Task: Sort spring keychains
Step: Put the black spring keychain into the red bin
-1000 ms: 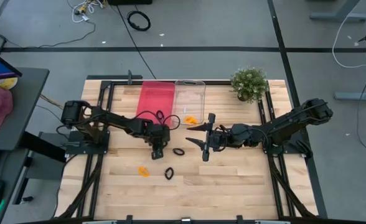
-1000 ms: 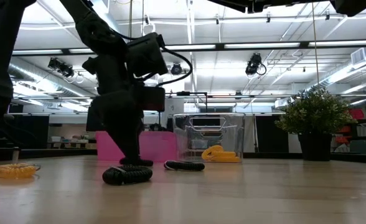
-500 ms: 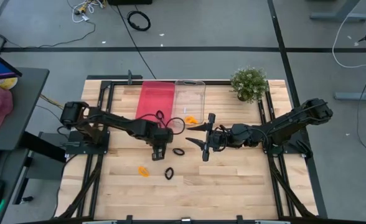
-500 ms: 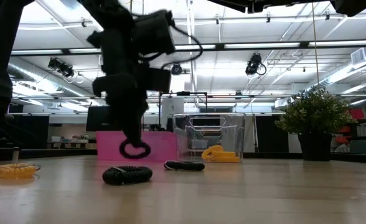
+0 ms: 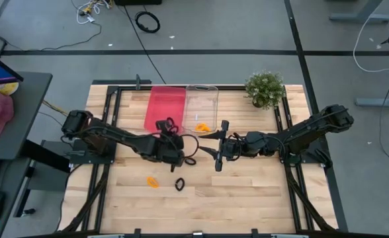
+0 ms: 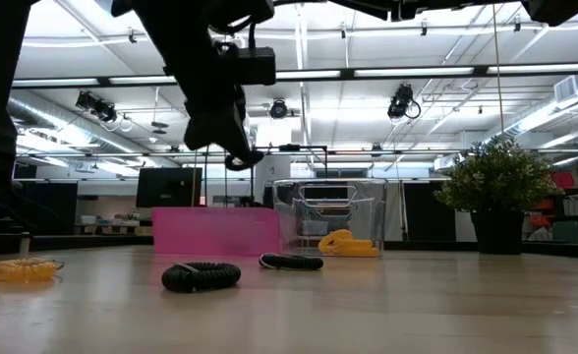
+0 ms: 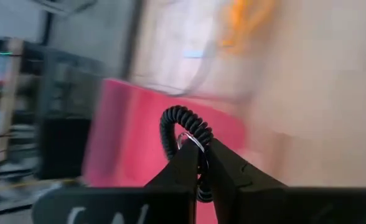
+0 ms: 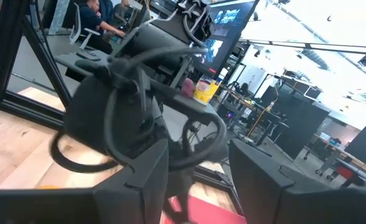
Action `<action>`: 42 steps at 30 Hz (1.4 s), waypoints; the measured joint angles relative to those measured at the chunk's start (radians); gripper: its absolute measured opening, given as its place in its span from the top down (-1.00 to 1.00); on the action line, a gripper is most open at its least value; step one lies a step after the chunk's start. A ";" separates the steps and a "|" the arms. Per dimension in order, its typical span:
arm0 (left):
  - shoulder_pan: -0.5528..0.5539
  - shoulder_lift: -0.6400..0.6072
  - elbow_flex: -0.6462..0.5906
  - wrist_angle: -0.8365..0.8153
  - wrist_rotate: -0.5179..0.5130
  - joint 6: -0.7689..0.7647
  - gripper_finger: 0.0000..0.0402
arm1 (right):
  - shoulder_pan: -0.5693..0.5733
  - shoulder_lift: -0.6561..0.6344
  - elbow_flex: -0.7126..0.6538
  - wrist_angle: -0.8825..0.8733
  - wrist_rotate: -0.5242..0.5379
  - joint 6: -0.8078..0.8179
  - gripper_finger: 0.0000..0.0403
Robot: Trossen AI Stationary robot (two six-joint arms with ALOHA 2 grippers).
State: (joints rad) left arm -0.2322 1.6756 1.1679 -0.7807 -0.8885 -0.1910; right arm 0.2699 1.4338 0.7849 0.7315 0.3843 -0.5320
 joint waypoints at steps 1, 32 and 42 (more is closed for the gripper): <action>0.005 0.000 -0.007 0.000 -0.039 -0.008 0.90 | 0.000 0.000 0.000 0.000 0.000 0.000 0.14; 0.190 0.000 -0.196 0.079 0.031 -0.182 0.19 | 0.000 0.000 0.000 0.000 0.000 0.000 0.14; 0.187 -0.064 -0.195 0.091 -0.064 -0.272 0.18 | 0.000 0.000 0.000 0.000 0.000 0.000 0.14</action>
State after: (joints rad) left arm -0.0449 1.6113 0.9726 -0.6897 -0.9522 -0.4628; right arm 0.2699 1.4338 0.7849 0.7315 0.3843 -0.5320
